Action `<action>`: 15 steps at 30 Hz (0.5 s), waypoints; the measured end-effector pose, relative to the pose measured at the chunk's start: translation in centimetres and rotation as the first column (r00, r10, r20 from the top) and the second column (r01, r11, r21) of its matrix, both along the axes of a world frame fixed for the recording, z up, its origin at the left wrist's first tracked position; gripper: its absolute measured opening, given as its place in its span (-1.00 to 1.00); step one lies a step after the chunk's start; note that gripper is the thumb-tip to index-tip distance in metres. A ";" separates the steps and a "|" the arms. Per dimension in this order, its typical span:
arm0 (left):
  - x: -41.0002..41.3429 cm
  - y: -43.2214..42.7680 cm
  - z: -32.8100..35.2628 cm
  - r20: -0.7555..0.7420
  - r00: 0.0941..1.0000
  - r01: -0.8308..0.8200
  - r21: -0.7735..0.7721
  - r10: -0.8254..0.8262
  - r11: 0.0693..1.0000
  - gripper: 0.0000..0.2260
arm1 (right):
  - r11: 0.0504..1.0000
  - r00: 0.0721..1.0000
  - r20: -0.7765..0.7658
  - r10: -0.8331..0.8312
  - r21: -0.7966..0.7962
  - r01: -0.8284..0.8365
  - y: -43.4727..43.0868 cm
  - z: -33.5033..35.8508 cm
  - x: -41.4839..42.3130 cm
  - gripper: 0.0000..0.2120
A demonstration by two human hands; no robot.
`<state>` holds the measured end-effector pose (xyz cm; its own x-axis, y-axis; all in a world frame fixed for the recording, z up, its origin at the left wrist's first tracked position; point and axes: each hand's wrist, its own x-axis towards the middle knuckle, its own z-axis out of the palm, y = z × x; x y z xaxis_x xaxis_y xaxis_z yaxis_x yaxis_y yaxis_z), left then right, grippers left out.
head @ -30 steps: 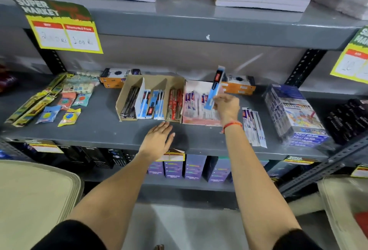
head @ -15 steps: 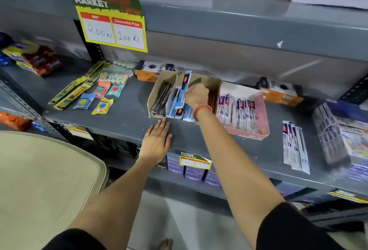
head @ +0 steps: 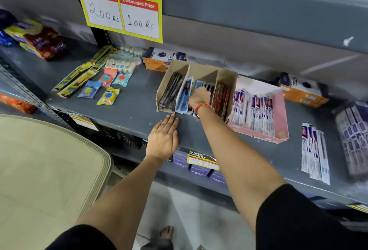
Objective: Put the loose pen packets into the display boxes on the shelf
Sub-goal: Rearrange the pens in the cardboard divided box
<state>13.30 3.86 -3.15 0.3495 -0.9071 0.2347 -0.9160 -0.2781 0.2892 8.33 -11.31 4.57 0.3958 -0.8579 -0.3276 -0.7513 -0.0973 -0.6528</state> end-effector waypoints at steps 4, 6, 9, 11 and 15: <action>0.0 0.0 -0.1 0.008 1.000 0.000 -0.011 0.000 1.000 -0.55 | 0.980 0.971 -0.173 0.165 -0.086 -0.182 -1.0 -1.1 -0.1 -0.67; 0.1 0.0 -0.2 0.009 1.000 -0.004 -0.020 0.004 1.000 -0.56 | 0.967 0.986 -0.120 0.114 -0.216 -0.138 -2.5 -0.4 0.4 -0.72; 0.1 0.0 -0.3 0.010 1.000 -0.007 -0.027 0.007 1.000 -0.56 | 0.898 0.933 -0.207 0.293 -0.275 -0.343 -3.8 0.5 0.6 -0.73; 0.1 0.0 -0.3 0.006 1.000 -0.005 -0.035 0.005 0.999 -0.56 | 0.827 0.858 -0.322 0.400 -0.275 -0.490 -4.2 0.7 0.4 -0.73; 0.2 0.1 -0.4 0.003 1.000 -0.005 -0.044 0.005 0.999 -0.57 | 0.673 0.710 -0.454 0.538 -0.275 -0.686 -4.8 0.6 0.8 -0.75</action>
<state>13.45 3.92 -3.51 0.3532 -0.8942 0.2751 -0.9155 -0.2700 0.2982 9.13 -16.11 5.18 0.8182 -0.5305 -0.2215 -0.5694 -0.8008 -0.1855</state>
